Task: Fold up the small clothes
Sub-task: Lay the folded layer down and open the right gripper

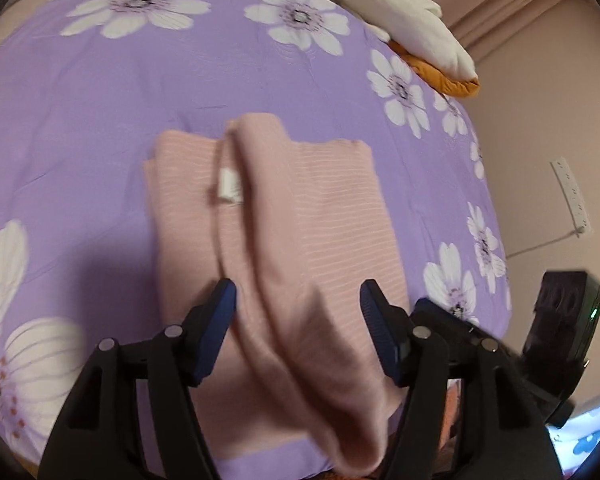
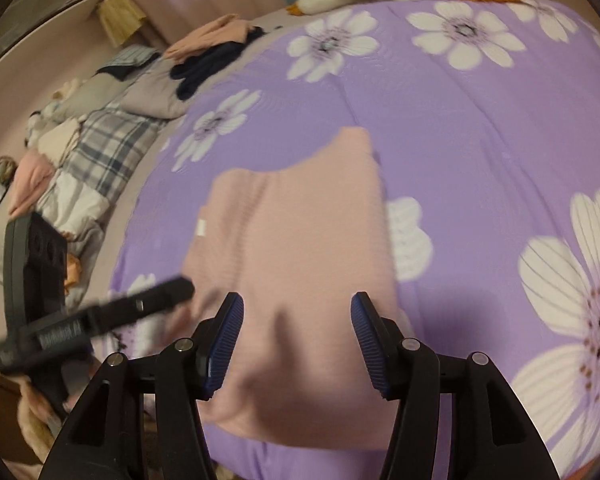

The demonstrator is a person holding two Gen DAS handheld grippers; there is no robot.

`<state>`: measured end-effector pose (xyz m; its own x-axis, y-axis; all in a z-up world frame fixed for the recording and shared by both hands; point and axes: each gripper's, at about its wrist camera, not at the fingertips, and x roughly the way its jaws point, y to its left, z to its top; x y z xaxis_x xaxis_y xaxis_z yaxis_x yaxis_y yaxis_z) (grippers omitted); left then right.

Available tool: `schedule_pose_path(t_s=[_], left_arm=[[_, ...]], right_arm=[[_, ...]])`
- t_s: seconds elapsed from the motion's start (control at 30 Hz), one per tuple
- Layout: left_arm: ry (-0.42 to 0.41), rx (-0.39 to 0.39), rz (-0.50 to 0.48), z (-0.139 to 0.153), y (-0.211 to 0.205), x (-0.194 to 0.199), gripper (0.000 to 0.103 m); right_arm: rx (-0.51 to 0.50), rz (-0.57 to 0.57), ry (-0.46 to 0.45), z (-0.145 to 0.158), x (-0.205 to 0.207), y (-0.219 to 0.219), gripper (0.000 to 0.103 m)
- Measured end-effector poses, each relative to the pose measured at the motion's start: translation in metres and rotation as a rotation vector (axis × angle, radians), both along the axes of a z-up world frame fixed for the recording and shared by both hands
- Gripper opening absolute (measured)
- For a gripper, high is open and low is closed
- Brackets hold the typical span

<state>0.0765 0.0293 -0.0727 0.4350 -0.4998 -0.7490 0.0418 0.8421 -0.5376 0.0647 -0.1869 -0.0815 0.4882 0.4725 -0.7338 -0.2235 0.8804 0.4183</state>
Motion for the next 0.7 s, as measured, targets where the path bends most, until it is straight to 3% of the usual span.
schedule_pose_path(t_s=[0.17, 0.23, 0.27, 0.3, 0.43, 0.7], left_arm=[[0.061, 0.032, -0.018, -0.014, -0.015, 0.015, 0.061], [0.041, 0.056, -0.015, -0.015, -0.018, 0.013, 0.046], [0.029, 0.087, -0.001, -0.015, -0.018, 0.012, 0.027], [0.02, 0.11, 0.011, -0.016, -0.017, 0.011, 0.018], [-0.019, 0.082, 0.032, -0.012, -0.009, 0.004, 0.013], [-0.121, 0.071, 0.048, 0.026, 0.007, -0.017, 0.012]], right_arm=[[0.009, -0.024, 0.022, -0.007, -0.004, -0.012, 0.056], [-0.008, -0.036, 0.022, -0.009, -0.004, -0.015, 0.056], [-0.016, -0.043, 0.023, -0.01, -0.005, -0.015, 0.056], [-0.019, -0.048, 0.026, -0.012, -0.005, -0.016, 0.056], [-0.003, -0.06, 0.039, -0.014, -0.004, -0.02, 0.056], [0.006, -0.053, 0.017, -0.008, -0.006, -0.021, 0.056]])
